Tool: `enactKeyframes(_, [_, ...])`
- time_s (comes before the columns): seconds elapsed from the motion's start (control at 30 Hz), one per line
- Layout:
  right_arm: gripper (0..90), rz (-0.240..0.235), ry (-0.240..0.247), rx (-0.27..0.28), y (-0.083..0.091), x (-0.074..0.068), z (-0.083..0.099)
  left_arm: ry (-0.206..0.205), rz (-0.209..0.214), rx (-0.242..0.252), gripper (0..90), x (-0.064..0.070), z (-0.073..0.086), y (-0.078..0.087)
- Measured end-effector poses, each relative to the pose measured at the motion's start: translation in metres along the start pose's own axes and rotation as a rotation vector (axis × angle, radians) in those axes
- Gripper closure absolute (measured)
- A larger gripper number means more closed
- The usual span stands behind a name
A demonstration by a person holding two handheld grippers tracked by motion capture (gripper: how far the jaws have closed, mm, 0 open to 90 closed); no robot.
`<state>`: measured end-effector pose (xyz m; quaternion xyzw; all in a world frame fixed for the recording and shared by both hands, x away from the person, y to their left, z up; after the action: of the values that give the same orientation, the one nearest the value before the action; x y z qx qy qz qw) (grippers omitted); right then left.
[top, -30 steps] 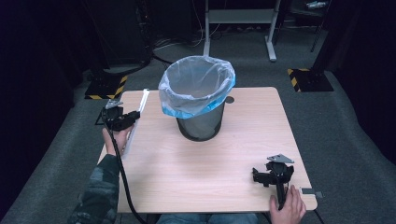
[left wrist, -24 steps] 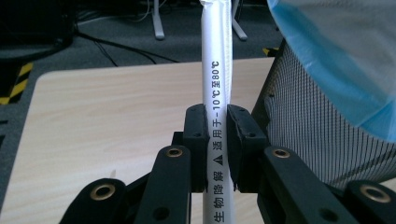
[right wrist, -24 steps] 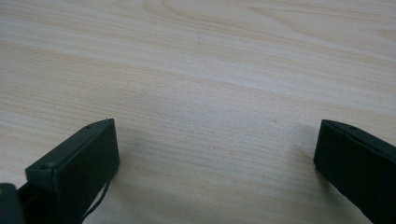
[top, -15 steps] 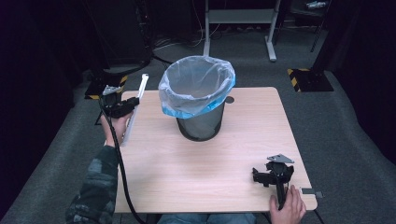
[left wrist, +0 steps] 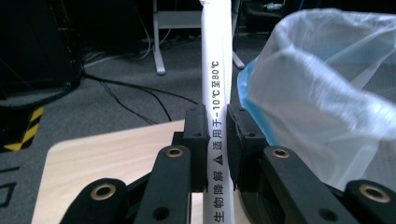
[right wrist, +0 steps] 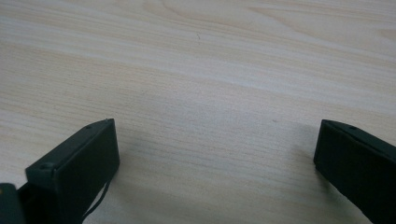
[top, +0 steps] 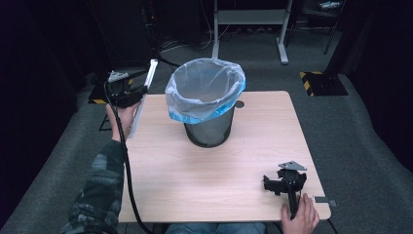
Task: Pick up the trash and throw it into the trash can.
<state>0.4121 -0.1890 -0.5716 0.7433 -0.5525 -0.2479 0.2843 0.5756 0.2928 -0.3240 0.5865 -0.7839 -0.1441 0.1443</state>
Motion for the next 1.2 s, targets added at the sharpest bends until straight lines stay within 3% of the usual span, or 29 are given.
enactKeyframes(0.8, [0.0, 0.000, 0.004, -0.001, 0.000, 0.000, 0.000, -0.066, 0.046, 0.070, 78.6, 0.042, -0.066, -0.003])
enactKeyframes(1.2, [0.0, -0.001, -0.001, 0.002, 0.000, 0.000, 0.000, -0.106, 0.071, 0.097, 78.6, 0.077, -0.097, -0.011])
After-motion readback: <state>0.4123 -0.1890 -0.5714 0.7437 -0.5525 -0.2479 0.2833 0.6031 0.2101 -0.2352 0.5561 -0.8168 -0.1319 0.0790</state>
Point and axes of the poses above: each handheld gripper's, and its own axes: y roughly backward along the jaws, z roughly out of its underside, x roughly to its right, the point moved 6 cm from there along -y, roughly forward along the jaws, and after that the axes turned 4 degrees about -z, right-handed, at the moved point
